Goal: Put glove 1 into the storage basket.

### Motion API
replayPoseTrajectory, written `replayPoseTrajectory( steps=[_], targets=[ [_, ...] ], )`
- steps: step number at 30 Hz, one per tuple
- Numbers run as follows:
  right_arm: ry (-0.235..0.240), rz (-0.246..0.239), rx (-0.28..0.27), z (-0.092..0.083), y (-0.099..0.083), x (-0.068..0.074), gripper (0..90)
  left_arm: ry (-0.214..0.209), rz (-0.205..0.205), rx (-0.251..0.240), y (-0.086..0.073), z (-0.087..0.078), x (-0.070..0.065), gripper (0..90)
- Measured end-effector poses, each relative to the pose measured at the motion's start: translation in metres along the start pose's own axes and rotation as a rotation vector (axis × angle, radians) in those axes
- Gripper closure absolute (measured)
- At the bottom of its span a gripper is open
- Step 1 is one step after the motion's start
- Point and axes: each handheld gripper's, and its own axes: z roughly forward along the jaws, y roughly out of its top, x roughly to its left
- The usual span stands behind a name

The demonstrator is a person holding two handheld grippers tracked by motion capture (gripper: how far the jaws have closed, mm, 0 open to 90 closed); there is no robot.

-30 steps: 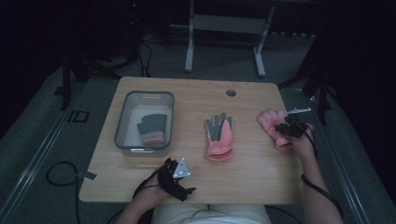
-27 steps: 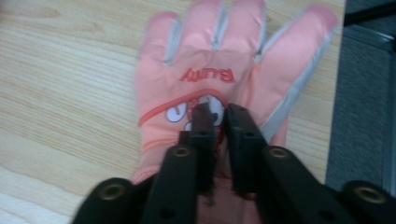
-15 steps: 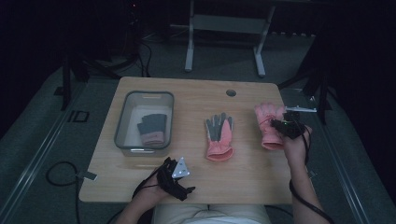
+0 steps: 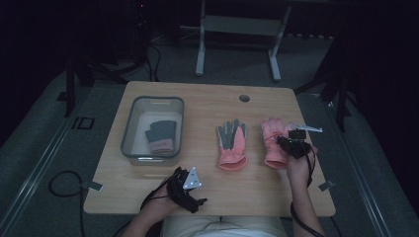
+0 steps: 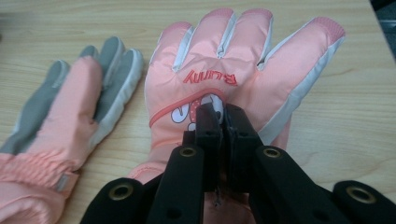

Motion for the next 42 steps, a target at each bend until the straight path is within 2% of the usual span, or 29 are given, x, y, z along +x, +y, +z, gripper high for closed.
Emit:
replayPoseTrajectory(
  steps=[8,12,15,16,19,21,22,24,27,29,30,34,37,39,42],
  targets=[
    [-0.026,0.004,0.067,0.035,-0.016,-0.003,84.1,-0.002,-0.002,0.001,0.0,0.0,0.001,4.8],
    [-0.018,-0.018,0.068,0.037,-0.017,-0.004,80.8,-0.005,-0.004,0.0,0.0,0.001,0.0,4.8],
    [0.013,-0.051,0.056,0.03,-0.01,-0.008,75.0,-0.005,0.0,0.003,0.0,0.0,0.0,4.8],
    [0.032,-0.073,0.04,0.026,-0.007,-0.009,72.6,-0.005,-0.004,0.0,0.0,0.0,0.0,4.8],
    [0.094,-0.192,0.021,0.02,0.001,-0.009,66.2,-0.004,-0.005,-0.003,0.001,-0.001,0.001,4.8],
    [0.088,-0.287,0.033,0.02,0.005,-0.007,64.2,-0.002,-0.003,-0.004,0.001,-0.001,0.0,4.8],
    [0.093,-0.32,0.048,0.021,0.006,-0.006,62.7,-0.002,-0.003,-0.002,0.001,-0.001,0.0,4.8],
    [0.072,-0.352,0.063,0.023,0.006,-0.006,62.4,-0.002,0.001,0.0,0.001,-0.001,0.0,4.8],
    [0.081,-0.375,0.086,0.026,0.004,-0.009,60.0,-0.002,0.001,0.002,0.001,-0.001,0.0,4.8],
    [0.089,-0.417,0.121,0.032,-0.001,-0.009,57.1,-0.004,-0.001,0.0,0.001,-0.001,0.0,4.8],
    [0.086,-0.421,0.125,0.034,-0.003,-0.009,57.0,-0.003,0.0,0.001,0.001,-0.001,0.0,4.8],
    [0.076,-0.381,0.132,0.042,-0.009,-0.013,61.5,-0.004,0.003,0.002,0.001,-0.001,-0.001,4.8],
    [0.058,-0.386,0.125,0.044,-0.013,-0.01,65.0,-0.003,0.003,0.001,0.001,-0.001,-0.002,4.8],
    [0.041,-0.358,0.104,0.046,-0.016,-0.01,73.9,-0.004,0.003,0.001,0.002,-0.001,-0.002,4.8],
    [0.033,-0.329,0.095,0.046,-0.018,-0.009,79.8,-0.008,0.005,0.0,0.002,0.0,-0.002,4.8]
  ],
)
